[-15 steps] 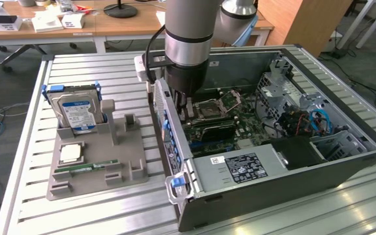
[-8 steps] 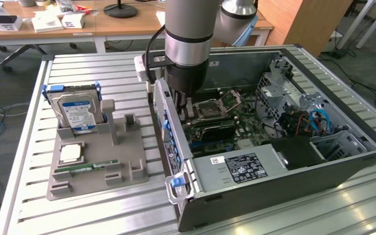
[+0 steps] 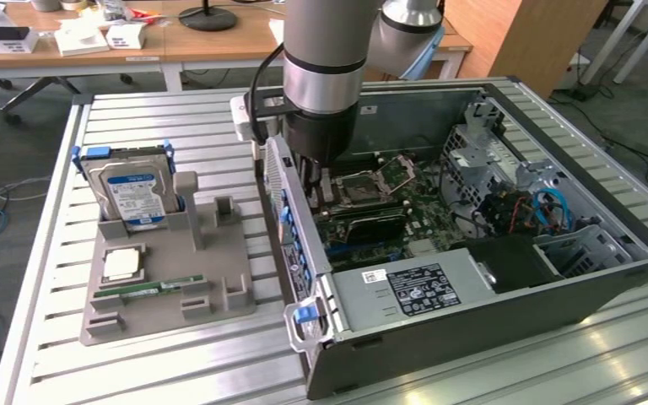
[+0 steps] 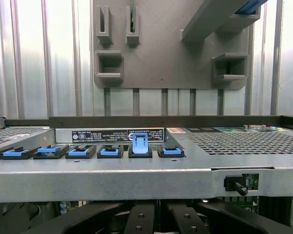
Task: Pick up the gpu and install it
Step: 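Press down on the gpu until it lock into place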
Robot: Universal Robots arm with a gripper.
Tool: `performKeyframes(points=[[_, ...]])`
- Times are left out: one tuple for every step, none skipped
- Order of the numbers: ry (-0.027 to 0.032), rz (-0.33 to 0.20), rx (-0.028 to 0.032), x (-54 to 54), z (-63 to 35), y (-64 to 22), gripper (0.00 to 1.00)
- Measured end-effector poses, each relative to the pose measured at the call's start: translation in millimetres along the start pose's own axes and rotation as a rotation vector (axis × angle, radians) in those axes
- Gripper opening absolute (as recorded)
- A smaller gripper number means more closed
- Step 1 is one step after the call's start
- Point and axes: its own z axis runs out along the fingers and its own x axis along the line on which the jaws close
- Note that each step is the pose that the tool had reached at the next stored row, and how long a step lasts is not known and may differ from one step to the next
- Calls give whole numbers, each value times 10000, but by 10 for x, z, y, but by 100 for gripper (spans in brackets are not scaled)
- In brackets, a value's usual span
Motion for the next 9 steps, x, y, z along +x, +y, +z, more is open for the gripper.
performKeyframes(points=[[0,1,-1,0,0,0,11],[1,2,-2,0,1,1,11],[3,4,-3,1,3,1,11],[4,7,-4,1,7,1,11],[5,9,-4,1,12,2,11],[5,10,-4,1,17,1,11],[2,11,-2,1,24,2,11],[2,12,-2,1,30,2,11],[2,13,-2,1,35,2,11]])
